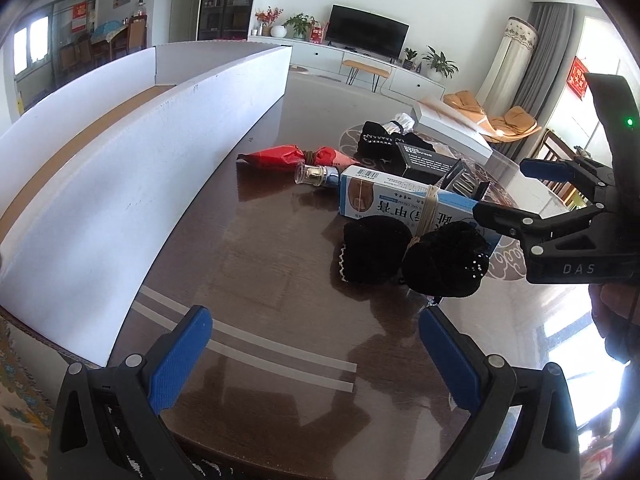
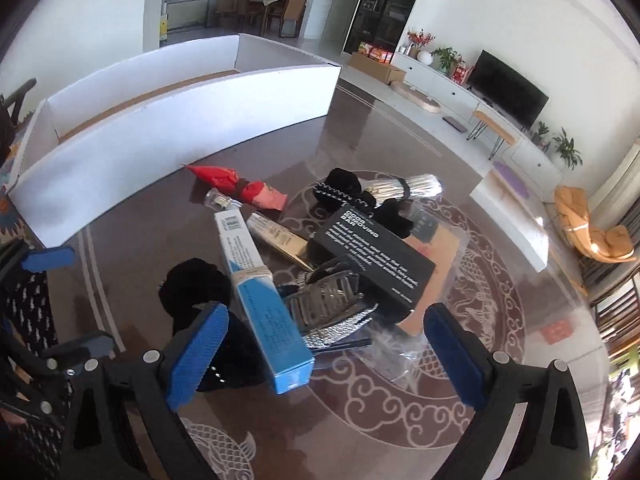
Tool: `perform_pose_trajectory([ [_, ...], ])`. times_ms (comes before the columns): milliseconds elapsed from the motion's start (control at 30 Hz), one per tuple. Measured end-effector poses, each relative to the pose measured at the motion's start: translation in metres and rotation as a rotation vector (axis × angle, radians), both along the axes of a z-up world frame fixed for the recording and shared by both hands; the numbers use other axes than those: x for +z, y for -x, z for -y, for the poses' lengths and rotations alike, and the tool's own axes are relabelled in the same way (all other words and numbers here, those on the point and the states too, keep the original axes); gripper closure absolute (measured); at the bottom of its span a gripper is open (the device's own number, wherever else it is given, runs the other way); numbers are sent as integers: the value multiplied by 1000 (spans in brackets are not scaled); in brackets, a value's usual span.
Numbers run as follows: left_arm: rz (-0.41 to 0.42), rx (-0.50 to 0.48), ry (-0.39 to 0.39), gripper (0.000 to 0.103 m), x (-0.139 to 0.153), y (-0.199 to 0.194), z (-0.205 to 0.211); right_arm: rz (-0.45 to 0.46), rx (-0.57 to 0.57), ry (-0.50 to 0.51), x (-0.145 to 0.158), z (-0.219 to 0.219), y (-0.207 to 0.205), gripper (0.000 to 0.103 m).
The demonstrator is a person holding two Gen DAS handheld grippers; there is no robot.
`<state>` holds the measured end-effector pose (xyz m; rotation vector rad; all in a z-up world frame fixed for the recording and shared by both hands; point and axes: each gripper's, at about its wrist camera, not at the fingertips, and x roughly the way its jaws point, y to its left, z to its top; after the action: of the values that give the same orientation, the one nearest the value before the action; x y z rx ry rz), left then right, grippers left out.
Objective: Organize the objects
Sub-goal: 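Grasp the black socks with the left tool while the right tool grasps the blue-and-white box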
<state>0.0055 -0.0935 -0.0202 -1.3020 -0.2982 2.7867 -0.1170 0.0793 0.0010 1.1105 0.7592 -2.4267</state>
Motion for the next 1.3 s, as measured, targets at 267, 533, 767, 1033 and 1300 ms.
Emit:
perform_pose_trajectory([
  [267, -6, 20, -81, 0, 1, -3, 11, 107, 113, 110, -24, 20, -23, 4],
  [533, 23, -6, -109, 0, -5, 13, -2, 64, -24, 181, -20, -28, -34, 4],
  [767, 113, -4, 5, 0, -21, 47, -28, 111, -162, 303, -23, -82, -46, 4],
  [1033, 166, 10, 87, 0, -32, 58, -20, 86, -118, 267, -17, -76, -45, 4],
  [1300, 220, -33, 198, 0, -37, 67, -20, 148, 185, 136, 9, -1, -4, 5],
])
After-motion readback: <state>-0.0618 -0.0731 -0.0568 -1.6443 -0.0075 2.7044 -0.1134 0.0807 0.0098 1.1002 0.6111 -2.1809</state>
